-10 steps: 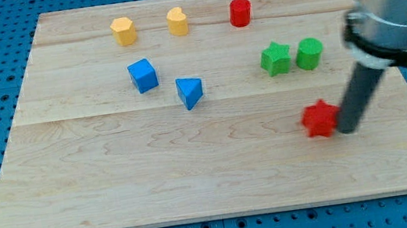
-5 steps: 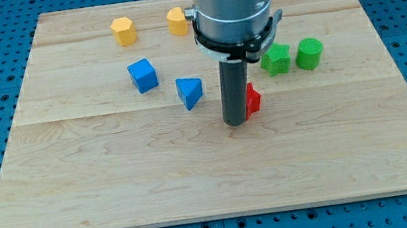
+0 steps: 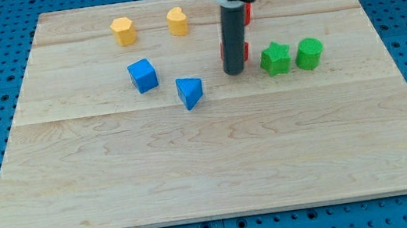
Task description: Push the red star into red circle
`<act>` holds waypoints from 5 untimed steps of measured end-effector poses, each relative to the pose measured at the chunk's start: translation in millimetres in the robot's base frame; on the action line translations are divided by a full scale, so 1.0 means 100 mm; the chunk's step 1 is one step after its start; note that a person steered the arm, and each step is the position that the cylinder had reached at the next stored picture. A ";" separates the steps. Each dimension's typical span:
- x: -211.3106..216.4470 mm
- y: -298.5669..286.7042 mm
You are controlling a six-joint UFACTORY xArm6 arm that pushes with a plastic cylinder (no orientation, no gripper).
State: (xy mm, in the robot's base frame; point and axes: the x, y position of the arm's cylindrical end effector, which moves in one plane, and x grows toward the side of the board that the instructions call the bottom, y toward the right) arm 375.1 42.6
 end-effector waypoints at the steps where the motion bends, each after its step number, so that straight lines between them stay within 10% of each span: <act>1: -0.07 -0.17; 5: -0.56 -0.12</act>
State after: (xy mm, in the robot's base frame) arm 319.4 30.5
